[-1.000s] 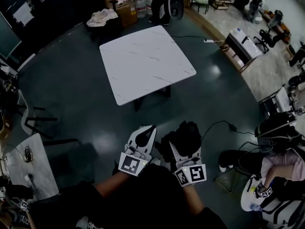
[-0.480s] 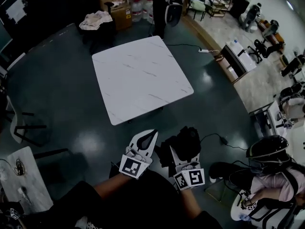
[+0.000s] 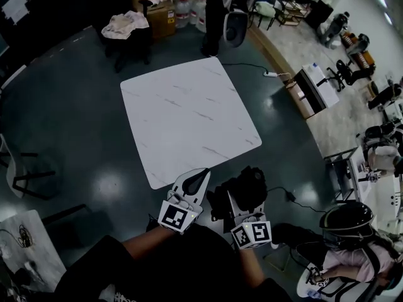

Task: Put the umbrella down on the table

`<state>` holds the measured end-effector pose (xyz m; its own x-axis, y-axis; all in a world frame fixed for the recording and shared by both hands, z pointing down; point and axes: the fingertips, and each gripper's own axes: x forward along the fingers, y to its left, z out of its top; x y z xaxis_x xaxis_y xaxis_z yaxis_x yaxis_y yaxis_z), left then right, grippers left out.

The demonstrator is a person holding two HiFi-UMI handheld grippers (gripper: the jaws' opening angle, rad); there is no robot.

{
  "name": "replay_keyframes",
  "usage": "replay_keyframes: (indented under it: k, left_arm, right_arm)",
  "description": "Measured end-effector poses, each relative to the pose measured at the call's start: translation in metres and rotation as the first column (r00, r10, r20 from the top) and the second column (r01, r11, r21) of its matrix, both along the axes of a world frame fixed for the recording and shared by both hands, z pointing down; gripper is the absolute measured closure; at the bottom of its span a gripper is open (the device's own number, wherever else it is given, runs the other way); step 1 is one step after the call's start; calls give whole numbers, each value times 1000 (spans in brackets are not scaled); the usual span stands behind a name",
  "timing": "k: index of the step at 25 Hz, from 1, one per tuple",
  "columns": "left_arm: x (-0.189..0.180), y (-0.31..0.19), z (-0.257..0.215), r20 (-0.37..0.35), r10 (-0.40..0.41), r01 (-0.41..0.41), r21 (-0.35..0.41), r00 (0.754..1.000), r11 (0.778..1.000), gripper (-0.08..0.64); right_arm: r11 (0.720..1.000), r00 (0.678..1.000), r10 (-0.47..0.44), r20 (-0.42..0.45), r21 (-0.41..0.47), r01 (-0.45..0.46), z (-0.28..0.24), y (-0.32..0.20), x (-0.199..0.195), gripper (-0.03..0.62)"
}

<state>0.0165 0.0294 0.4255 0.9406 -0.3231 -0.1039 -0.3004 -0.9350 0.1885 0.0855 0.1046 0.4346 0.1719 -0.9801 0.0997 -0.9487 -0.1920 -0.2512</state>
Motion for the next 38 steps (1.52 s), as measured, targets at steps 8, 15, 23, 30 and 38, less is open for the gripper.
replay_keyframes:
  k: [8, 15, 23, 30, 38]
  left_arm:
    - [4, -65, 24, 24, -1, 1, -25, 1000, 1000, 554]
    - [1, -89, 31, 25, -24, 24, -21, 999, 999, 554]
    - [17, -129, 29, 29, -116, 117, -27, 993, 993, 554]
    - [55, -176, 31, 74, -179, 180, -8, 981, 984, 554]
    - [129, -224, 46, 147, -219, 223, -11, 965, 975, 554]
  right_arm:
    - [999, 999, 38, 7, -23, -38, 6, -55, 13, 249]
    - [1000, 1000, 14, 17, -16, -14, 16, -87, 20, 249]
    - [998, 997, -60, 42, -19, 61, 28, -138, 46, 249]
    - [990, 990, -130, 51, -39, 132, 46, -193, 86, 249]
    - [976, 975, -162, 151, -120, 181, 88, -244, 162, 249]
